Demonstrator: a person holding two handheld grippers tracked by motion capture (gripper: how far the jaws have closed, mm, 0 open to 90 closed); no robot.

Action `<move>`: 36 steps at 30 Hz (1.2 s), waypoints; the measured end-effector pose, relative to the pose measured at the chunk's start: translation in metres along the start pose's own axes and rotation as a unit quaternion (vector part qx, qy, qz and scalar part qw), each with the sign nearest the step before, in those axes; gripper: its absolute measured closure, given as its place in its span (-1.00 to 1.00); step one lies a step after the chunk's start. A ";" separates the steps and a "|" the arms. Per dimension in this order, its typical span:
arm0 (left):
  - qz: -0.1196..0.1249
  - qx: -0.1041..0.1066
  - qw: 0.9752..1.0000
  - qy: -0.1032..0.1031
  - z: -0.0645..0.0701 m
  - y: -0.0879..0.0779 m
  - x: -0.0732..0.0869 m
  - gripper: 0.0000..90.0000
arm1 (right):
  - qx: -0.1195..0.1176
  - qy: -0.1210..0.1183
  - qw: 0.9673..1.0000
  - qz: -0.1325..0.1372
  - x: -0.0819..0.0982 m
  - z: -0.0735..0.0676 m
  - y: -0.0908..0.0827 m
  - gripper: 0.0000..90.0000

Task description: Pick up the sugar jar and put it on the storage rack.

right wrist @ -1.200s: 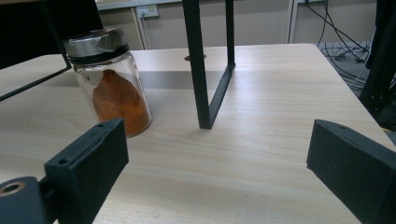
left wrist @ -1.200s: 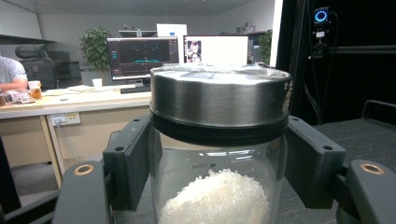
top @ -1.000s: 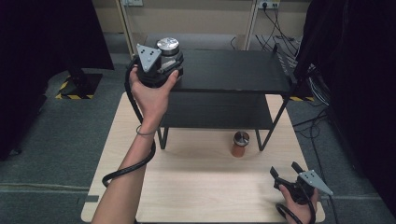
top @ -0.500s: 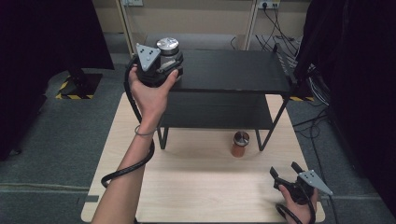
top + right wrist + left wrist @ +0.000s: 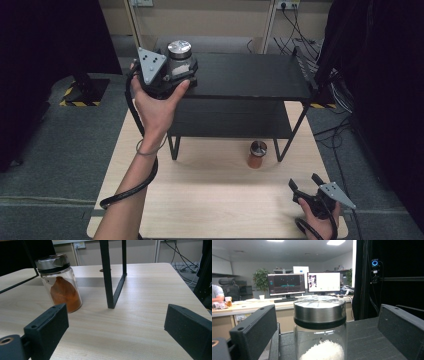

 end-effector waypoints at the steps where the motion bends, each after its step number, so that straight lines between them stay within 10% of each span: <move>1: 0.001 0.003 1.000 0.002 0.000 -0.002 0.001 -0.95 | 0.000 0.000 1.000 0.000 0.000 0.000 0.000 -0.88; 36: 0.011 0.047 0.998 0.034 -0.003 -0.070 0.087 -0.93 | 0.000 0.001 1.000 0.001 0.000 0.000 0.000 -0.88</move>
Point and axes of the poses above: each handheld gripper's, and its own axes: y roughly forward along the jaws, x roughly out of its underside, z roughly to its right, the point moved 2 cm from there along y, roughly forward along the jaws, and after that the axes turned 10 degrees about -y, right-handed, at the moved point
